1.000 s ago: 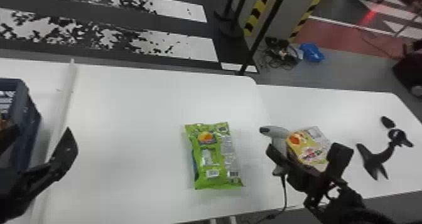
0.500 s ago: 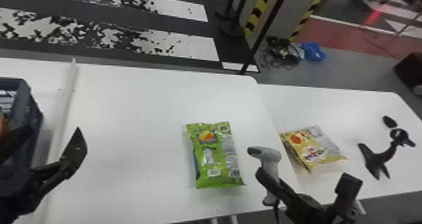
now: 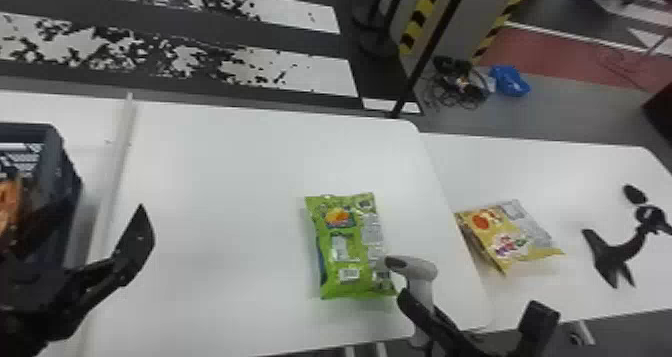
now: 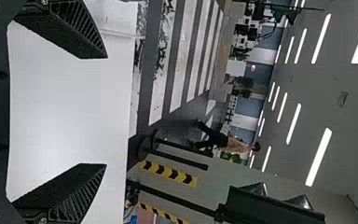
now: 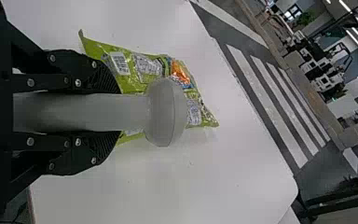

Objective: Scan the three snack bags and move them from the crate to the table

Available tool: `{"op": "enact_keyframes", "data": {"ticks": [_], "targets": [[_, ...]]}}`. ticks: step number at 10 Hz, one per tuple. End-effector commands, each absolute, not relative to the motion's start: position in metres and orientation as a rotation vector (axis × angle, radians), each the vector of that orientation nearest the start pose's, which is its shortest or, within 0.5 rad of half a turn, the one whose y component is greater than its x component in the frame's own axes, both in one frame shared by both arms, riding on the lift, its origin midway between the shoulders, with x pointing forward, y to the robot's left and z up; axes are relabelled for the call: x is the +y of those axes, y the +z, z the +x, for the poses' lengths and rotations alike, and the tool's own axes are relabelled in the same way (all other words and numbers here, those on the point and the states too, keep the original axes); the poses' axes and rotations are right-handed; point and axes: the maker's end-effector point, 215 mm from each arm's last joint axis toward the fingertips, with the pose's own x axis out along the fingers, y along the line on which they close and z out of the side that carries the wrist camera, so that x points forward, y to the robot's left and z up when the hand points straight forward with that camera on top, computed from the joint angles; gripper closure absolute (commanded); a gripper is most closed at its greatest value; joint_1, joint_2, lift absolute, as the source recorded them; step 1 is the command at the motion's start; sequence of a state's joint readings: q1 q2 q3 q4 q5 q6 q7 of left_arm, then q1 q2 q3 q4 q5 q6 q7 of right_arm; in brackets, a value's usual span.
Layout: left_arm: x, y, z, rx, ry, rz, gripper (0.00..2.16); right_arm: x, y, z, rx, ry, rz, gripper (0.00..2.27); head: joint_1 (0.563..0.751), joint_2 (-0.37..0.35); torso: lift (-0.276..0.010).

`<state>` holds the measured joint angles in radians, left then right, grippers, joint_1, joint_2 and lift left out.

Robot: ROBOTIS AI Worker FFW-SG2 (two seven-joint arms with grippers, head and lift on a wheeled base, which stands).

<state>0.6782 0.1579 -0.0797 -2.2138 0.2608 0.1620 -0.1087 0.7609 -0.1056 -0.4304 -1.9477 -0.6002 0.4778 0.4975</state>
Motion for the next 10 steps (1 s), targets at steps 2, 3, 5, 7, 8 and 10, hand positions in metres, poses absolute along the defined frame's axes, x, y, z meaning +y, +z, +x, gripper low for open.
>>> {"op": "enact_keyframes", "data": {"ticks": [2,3,5,7,8,10], "targets": [[0.156,-0.366,0.379,0.214,-0.277,-0.185,0.04,-0.318,-0.529,0.272,0.605,0.157,0.509,2.24,0.695,-0.303,-0.062],[0.156,-0.367,0.379,0.215,-0.276,-0.186,0.04,-0.310,-0.534,0.270,0.613,0.169,0.512,2.24,0.695,-0.297,-0.062],[0.158,-0.364,0.380,0.210,-0.274,-0.185,0.04,-0.300,-0.538,0.264,0.625,0.183,0.506,2.24,0.695,-0.270,-0.062],[0.159,-0.363,0.380,0.208,-0.272,-0.183,0.04,-0.296,-0.546,0.261,0.636,0.187,0.483,2.24,0.695,-0.256,-0.062],[0.159,-0.363,0.380,0.208,-0.273,-0.183,0.04,-0.299,-0.550,0.261,0.633,0.180,0.469,2.24,0.695,-0.251,-0.062],[0.158,-0.363,0.380,0.208,-0.275,-0.185,0.04,-0.308,-0.550,0.264,0.621,0.169,0.447,2.24,0.695,-0.255,-0.062]]}}
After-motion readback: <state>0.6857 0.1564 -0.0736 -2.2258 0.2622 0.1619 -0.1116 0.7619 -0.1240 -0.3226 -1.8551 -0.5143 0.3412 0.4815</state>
